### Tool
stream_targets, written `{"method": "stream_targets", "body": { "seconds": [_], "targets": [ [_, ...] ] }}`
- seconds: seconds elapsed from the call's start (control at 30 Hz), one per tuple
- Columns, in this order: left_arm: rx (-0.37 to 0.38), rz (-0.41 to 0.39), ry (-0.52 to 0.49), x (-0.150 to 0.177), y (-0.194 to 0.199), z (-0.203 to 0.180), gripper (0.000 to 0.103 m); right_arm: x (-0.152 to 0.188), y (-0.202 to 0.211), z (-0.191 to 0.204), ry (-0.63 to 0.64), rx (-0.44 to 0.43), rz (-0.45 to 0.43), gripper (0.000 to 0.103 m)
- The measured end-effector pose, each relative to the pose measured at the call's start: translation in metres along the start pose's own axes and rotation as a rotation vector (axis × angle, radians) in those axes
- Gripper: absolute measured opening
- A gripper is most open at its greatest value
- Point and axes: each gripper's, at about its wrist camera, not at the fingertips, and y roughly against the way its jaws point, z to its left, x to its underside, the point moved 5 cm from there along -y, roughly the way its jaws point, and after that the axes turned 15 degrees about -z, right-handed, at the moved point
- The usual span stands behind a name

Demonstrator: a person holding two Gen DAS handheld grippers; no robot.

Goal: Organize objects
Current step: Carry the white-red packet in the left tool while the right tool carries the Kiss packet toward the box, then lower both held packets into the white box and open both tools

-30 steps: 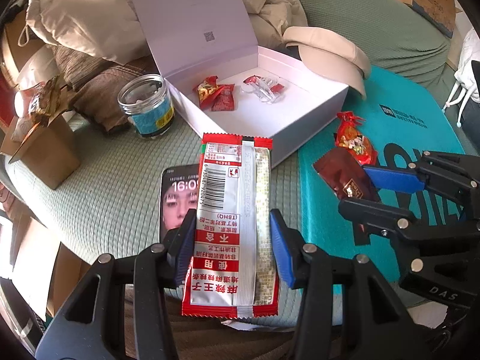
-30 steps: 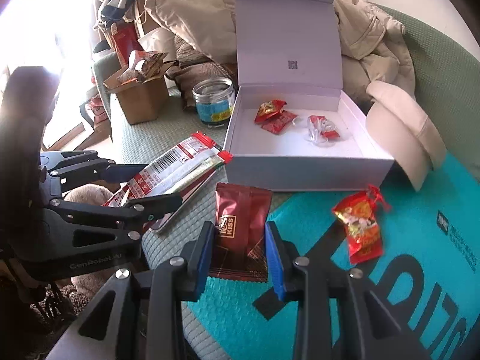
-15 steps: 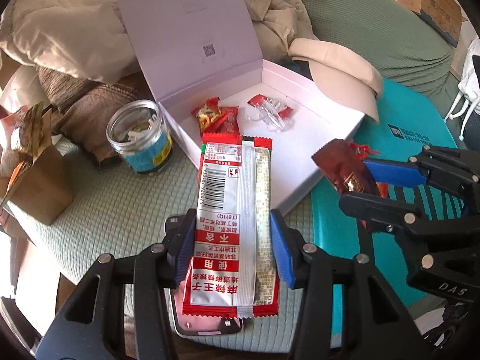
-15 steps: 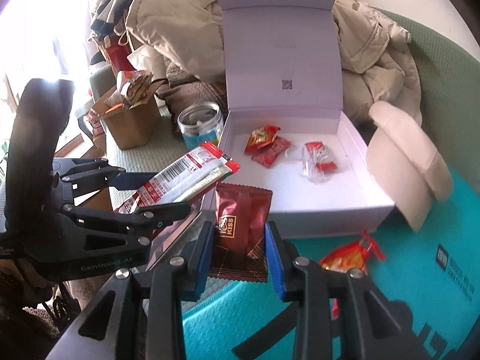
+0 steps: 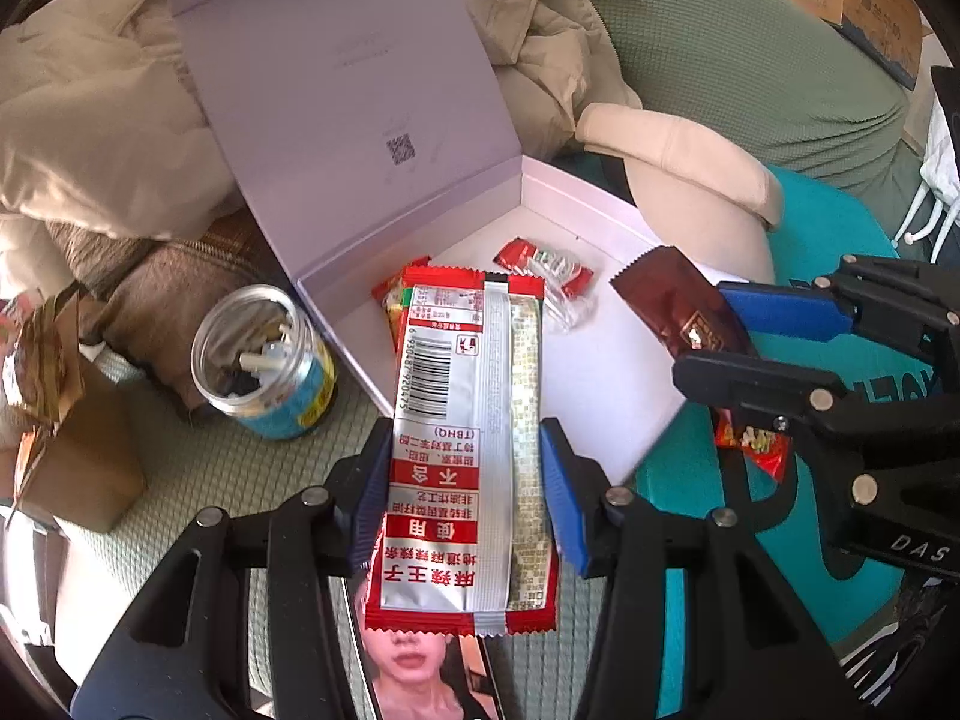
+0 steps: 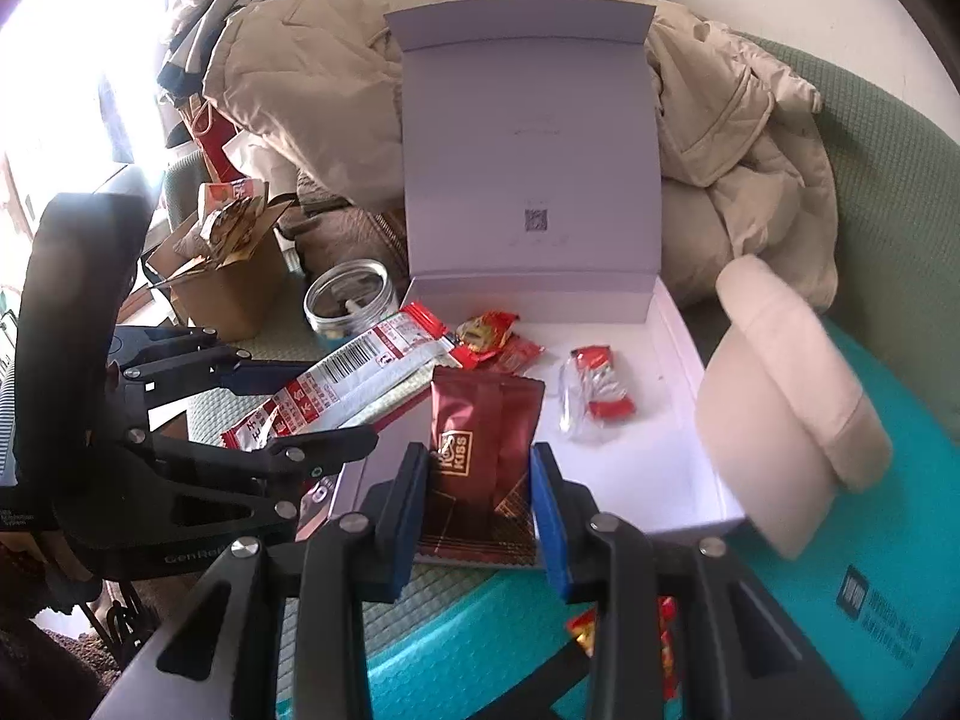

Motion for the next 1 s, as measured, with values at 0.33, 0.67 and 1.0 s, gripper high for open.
{"method": "stream_targets", "body": {
  "seconds": [0.33,0.67,1.0],
  "targets": [
    [0.003,-0.021,-0.041,-0.028,-0.018,0.0,0.046,-0.022,-0.015,-0.015,0.027,0.019,-0.022,0.034],
    [-0.002,-0.015,-0.062,-0.049,-0.05,0.01,0.046,-0.038,-0.04,-0.037,0.024,0.03,-0.028,0.034],
    [-0.014,0.055,-0.05,-0.044,-0.097,0.023,0.046,-0.042,-0.084,-0.058,0.016,0.043,0.014,0.034]
  ]
}}
